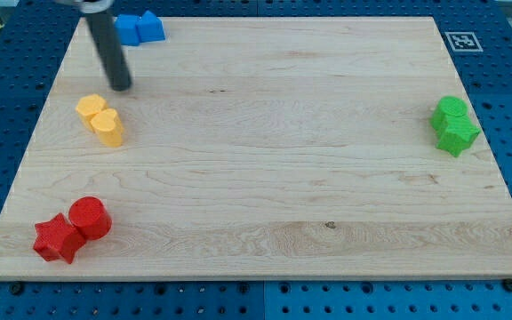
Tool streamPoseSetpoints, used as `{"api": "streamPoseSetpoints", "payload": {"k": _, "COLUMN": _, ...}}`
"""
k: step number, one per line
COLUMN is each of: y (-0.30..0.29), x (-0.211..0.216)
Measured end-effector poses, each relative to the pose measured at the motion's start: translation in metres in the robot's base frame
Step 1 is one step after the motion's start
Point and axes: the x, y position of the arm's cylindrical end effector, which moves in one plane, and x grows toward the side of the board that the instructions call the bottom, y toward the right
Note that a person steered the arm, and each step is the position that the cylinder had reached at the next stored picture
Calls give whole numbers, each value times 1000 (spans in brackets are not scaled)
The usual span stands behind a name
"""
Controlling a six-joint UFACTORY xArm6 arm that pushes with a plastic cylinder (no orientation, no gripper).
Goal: Move the yellow heart to the center of the board
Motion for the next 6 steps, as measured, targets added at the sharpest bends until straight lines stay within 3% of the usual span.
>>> {"api": "streamPoseSetpoints", "payload": {"k": 1, "y": -30, "x": -9}}
{"api": "streamPoseSetpoints", "payload": {"k": 2, "y": -74, "x": 9}}
{"api": "streamPoseSetpoints", "payload": {"k": 3, "y": -68, "x": 38}}
{"api": "streamPoseSetpoints", "payload": {"k": 4, "y": -32, "x": 73}}
{"api": "streamPoseSetpoints", "payload": {"k": 6, "y": 78, "x": 100}}
